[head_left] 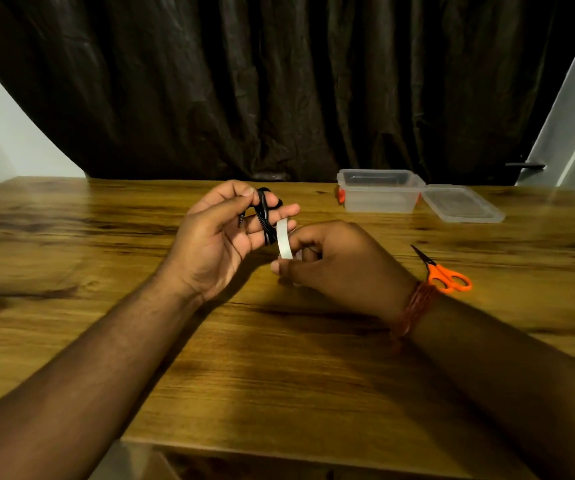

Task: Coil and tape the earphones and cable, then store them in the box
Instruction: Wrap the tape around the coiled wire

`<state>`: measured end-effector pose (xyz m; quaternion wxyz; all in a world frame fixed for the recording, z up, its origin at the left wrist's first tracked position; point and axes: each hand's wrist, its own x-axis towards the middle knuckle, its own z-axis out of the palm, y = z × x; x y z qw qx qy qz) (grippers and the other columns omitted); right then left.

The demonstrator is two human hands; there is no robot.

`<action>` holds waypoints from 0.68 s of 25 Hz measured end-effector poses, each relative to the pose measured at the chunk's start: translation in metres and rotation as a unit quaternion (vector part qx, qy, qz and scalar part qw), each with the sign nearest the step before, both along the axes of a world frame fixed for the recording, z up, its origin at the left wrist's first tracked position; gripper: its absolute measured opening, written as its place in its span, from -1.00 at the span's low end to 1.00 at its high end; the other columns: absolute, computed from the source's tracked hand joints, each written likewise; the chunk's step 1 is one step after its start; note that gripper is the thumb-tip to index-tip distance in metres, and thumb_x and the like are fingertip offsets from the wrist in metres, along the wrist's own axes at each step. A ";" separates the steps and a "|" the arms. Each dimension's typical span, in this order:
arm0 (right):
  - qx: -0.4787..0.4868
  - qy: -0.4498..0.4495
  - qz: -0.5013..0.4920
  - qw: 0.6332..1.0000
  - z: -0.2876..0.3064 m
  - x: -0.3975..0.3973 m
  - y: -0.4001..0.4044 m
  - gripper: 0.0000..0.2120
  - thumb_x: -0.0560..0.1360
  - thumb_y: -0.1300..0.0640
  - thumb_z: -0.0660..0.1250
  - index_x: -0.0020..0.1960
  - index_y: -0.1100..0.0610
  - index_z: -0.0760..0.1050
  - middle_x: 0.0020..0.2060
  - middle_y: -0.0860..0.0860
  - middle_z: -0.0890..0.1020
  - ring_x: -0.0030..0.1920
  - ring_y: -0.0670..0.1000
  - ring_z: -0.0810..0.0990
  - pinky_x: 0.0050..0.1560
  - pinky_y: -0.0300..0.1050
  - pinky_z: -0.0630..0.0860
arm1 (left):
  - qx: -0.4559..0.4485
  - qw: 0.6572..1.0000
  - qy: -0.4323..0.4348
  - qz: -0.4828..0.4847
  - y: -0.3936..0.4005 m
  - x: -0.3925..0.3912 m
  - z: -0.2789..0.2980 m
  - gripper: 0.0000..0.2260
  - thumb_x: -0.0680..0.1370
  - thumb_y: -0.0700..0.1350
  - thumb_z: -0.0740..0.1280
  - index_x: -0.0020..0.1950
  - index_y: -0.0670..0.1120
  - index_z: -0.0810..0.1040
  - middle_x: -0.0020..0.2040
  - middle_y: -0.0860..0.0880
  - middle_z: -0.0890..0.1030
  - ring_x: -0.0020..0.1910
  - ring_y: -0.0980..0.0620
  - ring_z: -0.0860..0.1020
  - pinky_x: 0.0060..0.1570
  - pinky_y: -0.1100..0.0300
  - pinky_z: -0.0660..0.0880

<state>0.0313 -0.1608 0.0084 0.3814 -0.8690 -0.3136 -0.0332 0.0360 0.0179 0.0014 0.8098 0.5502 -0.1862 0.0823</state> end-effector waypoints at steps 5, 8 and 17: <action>0.005 -0.028 -0.016 0.999 0.013 0.009 -0.021 -0.88 0.47 -0.04 0.43 -0.16 0.00 0.61 -0.49 -0.07 0.51 -0.47 -0.13 0.44 -0.39 -0.14 0.41 | -0.005 1.000 -0.011 0.002 0.003 0.002 0.002 -0.85 0.63 -0.20 0.11 -0.04 -0.19 0.45 0.00 -0.21 0.59 0.20 -0.34 0.57 0.18 -0.21 0.53; -0.126 -0.113 -0.072 0.983 0.029 0.015 -0.037 -0.85 0.48 -0.10 0.39 -0.18 -0.04 0.56 -0.42 -0.10 0.52 -0.39 -0.13 0.47 -0.39 -0.23 0.34 | -0.002 1.000 0.003 -0.002 0.001 0.002 0.000 -0.84 0.64 -0.24 0.10 -0.05 -0.19 0.46 -0.02 -0.23 0.59 0.20 -0.34 0.57 0.15 -0.22 0.54; -0.359 -0.132 -0.192 0.904 0.040 0.040 -0.087 -0.83 0.46 -0.15 0.40 -0.16 -0.07 0.53 -0.28 -0.10 0.51 -0.18 -0.03 0.46 -0.28 -0.17 0.31 | 0.003 0.999 0.028 0.025 0.003 0.003 0.000 -0.79 0.66 -0.26 0.07 -0.07 -0.19 0.46 -0.05 -0.20 0.59 0.17 -0.32 0.60 0.17 -0.25 0.52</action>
